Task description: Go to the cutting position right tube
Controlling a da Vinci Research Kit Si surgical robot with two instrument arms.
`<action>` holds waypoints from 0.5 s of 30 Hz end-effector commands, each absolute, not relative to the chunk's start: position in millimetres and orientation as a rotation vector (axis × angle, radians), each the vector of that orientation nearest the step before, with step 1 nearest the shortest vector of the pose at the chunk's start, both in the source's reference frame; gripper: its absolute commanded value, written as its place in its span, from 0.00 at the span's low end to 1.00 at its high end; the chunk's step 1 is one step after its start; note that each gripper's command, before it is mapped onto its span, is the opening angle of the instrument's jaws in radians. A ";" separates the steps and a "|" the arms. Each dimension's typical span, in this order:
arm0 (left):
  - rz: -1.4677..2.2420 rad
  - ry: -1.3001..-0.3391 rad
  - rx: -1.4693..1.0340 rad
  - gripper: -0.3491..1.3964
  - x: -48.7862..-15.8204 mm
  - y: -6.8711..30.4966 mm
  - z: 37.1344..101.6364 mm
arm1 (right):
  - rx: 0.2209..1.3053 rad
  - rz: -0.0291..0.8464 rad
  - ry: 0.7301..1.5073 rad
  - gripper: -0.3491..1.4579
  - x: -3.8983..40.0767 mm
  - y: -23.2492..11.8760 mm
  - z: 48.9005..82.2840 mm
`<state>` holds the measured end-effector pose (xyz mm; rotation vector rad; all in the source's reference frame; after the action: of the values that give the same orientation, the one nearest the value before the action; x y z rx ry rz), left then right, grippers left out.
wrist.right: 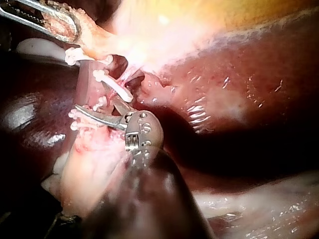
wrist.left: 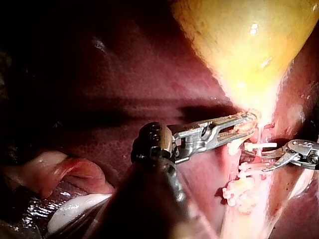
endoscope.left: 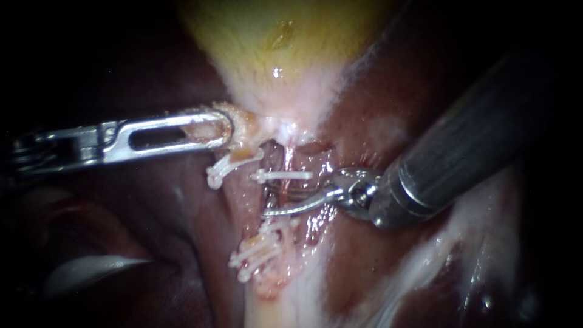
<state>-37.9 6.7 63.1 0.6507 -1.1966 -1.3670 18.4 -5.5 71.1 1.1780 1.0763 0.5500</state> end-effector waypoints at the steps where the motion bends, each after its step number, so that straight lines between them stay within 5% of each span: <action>1: -1.366 -1.197 0.651 0.00 -37.9 6.7 63.1 | 1.190 0.546 1.077 0.99 18.4 -5.6 71.1; 15: -1.366 -1.197 0.651 0.00 -37.9 6.7 63.2 | 1.245 0.528 1.141 0.99 19.5 -5.4 71.3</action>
<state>-37.9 6.8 63.3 0.6508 -1.1971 -1.3660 19.7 -5.4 71.3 1.2464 1.1432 0.5270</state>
